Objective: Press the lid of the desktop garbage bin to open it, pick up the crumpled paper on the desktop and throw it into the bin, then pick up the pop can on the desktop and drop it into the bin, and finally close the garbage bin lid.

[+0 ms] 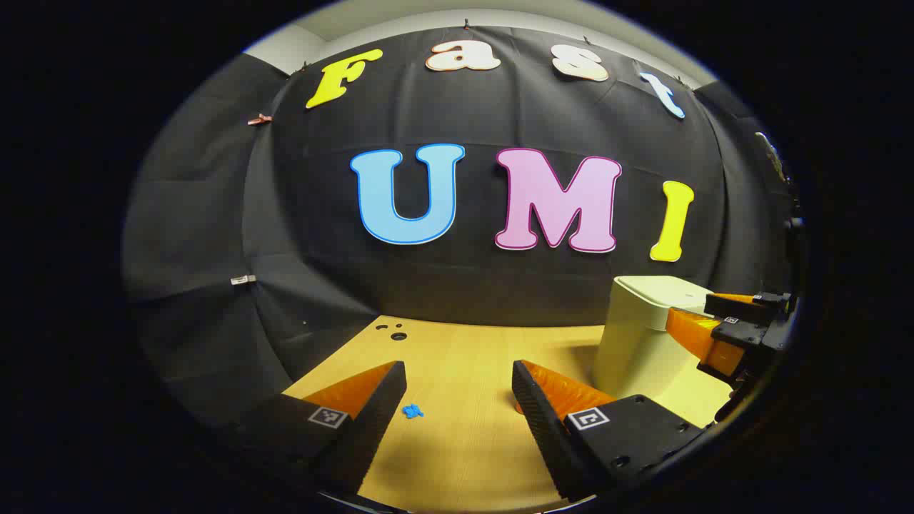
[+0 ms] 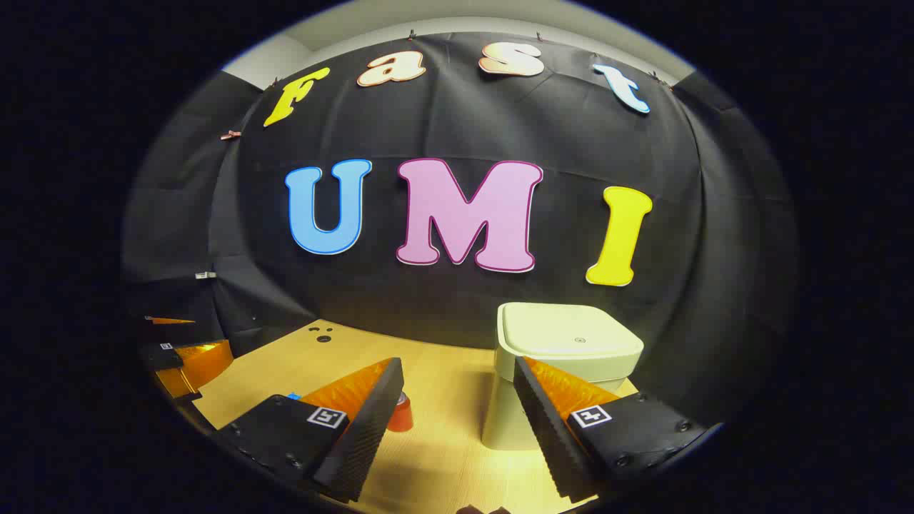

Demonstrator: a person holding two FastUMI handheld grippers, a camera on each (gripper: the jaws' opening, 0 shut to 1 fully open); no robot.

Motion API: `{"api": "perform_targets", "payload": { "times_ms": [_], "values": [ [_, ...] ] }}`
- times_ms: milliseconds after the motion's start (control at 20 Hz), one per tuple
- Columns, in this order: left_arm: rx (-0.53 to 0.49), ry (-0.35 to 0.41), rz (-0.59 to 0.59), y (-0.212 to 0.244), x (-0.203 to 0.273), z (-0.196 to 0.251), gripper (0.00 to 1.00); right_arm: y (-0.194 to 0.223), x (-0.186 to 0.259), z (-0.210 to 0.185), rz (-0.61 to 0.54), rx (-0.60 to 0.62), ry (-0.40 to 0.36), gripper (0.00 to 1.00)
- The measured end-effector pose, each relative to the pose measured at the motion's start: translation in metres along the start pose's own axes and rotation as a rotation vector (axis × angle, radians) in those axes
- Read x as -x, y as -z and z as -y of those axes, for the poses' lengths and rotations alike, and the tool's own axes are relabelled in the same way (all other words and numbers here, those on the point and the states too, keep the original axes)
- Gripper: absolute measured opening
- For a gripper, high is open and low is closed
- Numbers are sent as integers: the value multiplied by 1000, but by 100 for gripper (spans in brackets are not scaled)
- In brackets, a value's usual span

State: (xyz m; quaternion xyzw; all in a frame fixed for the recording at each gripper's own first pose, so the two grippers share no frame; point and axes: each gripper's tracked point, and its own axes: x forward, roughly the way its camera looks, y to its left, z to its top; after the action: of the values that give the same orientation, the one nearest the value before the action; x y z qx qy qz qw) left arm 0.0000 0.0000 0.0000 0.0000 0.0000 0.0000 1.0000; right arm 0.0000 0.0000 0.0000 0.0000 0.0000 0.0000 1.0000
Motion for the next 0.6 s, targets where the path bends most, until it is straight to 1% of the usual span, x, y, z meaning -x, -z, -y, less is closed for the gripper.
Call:
{"api": "perform_targets", "payload": {
  "times_ms": [150, 250, 350, 600],
  "values": [
    [21, 33, -58, 20, -4, 2, 96, 9, 10, 0, -24, 10, 18, 98],
    [24, 55, -68, 25, -4, 4, 96, 9, 15, 3, -21, 16, 34, 98],
    [14, 53, -80, 31, -7, 1, 96, 13, 16, 7, -31, 18, 47, 98],
    [21, 69, -87, 32, -12, 3, 96, 24, 19, -1, -72, 18, 28, 98]
  ]
}}
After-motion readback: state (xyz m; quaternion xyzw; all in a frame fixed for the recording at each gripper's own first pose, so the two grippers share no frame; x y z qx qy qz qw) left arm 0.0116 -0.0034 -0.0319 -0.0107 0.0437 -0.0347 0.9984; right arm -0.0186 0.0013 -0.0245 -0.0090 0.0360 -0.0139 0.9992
